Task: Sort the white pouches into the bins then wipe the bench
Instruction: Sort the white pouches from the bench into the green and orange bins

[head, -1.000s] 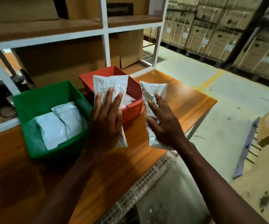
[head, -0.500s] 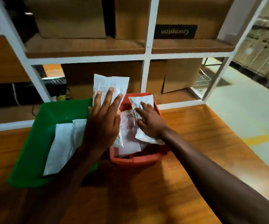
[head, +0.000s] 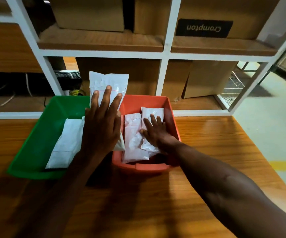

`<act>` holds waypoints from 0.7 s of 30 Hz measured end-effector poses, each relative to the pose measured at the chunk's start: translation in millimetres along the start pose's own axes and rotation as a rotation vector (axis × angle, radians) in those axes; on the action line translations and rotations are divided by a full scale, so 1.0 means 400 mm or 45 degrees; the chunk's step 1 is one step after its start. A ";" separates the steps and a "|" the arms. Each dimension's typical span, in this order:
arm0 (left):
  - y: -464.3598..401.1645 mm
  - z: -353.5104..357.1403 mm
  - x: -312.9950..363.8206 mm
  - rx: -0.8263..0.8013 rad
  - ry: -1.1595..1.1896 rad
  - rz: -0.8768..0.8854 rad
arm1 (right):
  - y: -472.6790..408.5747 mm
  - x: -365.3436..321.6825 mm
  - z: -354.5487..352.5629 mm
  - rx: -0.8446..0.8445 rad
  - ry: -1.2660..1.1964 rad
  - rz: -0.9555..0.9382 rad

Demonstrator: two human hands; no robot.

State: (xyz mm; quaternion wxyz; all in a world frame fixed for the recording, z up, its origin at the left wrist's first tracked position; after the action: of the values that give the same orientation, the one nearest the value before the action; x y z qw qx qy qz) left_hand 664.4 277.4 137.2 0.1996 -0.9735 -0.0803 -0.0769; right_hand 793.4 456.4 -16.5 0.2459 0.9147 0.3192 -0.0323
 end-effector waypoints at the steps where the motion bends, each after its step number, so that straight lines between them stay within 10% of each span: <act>1: 0.000 0.001 -0.003 -0.001 0.002 0.005 | 0.001 0.002 0.003 0.005 -0.003 0.002; 21: -0.045 0.069 0.056 -0.071 0.055 0.135 | 0.129 -0.039 -0.117 0.203 -0.135 -0.026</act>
State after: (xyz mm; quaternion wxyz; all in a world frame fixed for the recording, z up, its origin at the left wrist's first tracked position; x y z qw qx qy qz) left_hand 686.0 307.5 122.8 0.1780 -0.9797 -0.0222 -0.0897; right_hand 807.3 434.8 50.0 0.1886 0.9251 0.3114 -0.1084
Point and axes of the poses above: each hand's wrist, its own y-axis away from the middle knuckle, its own z-axis out of the palm, x = y × z, the point moved 5 cm from there along -y, towards the middle knuckle, and after that the axes turned 14 degrees about -x, right-handed, at the moved point
